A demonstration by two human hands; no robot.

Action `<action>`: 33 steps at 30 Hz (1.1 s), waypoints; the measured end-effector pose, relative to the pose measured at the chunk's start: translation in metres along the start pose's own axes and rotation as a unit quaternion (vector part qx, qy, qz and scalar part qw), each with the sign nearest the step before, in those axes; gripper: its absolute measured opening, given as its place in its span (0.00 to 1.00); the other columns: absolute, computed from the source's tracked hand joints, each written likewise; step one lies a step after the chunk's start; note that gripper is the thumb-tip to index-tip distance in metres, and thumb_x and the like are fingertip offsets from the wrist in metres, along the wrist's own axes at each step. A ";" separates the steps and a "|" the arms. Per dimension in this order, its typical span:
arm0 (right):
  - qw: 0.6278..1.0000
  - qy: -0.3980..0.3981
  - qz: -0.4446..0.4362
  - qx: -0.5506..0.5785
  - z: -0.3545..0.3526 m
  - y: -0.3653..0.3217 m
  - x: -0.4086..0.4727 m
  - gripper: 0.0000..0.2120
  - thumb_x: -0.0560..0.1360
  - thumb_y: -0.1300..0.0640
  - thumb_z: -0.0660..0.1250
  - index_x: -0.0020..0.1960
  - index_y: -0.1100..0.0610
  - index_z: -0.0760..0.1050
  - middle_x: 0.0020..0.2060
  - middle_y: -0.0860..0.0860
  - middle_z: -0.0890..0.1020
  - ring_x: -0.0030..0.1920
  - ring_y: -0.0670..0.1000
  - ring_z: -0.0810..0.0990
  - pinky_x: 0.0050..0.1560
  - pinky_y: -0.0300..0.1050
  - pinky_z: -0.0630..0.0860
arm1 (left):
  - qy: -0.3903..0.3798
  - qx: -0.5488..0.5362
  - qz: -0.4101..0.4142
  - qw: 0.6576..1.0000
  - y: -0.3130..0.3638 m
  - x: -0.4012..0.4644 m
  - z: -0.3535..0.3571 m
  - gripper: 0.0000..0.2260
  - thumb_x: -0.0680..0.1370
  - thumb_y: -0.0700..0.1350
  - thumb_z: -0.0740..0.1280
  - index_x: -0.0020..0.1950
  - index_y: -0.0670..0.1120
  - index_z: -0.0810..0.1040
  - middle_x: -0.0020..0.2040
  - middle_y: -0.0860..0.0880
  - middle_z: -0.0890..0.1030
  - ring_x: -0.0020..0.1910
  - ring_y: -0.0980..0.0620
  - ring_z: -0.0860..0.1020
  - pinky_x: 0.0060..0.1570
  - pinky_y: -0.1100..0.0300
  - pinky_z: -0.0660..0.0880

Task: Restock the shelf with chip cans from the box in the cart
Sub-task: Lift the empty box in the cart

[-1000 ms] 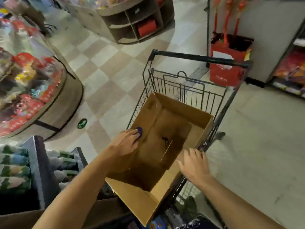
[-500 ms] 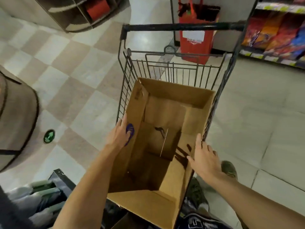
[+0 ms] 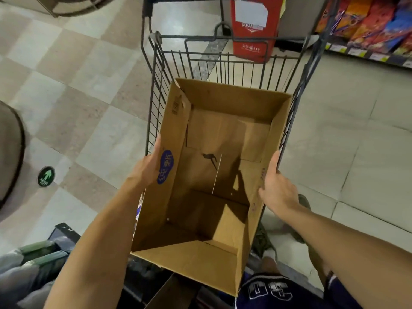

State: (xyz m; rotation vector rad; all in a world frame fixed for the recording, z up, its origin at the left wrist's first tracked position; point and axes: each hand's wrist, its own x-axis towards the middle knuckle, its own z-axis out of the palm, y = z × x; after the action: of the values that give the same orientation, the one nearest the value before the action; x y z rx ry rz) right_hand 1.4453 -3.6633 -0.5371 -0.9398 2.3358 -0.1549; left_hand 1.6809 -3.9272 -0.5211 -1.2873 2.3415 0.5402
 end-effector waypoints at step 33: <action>0.965 0.145 -0.168 0.137 -0.183 -0.002 -0.022 0.33 0.78 0.59 0.65 0.78 0.51 0.54 0.44 0.49 0.74 0.38 0.43 0.72 0.31 0.34 0.63 | 0.078 -0.178 -0.023 0.981 0.060 -0.098 -0.185 0.50 0.73 0.31 0.71 0.80 0.59 0.43 0.43 0.40 0.77 0.36 0.41 0.81 0.36 0.48 0.80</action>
State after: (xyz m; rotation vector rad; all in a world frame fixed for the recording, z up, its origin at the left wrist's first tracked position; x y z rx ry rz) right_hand 1.3535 -3.6709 -0.3776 -1.2280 2.3092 -0.7803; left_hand 1.6466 -3.9248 -0.3068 -1.5875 2.4090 0.9047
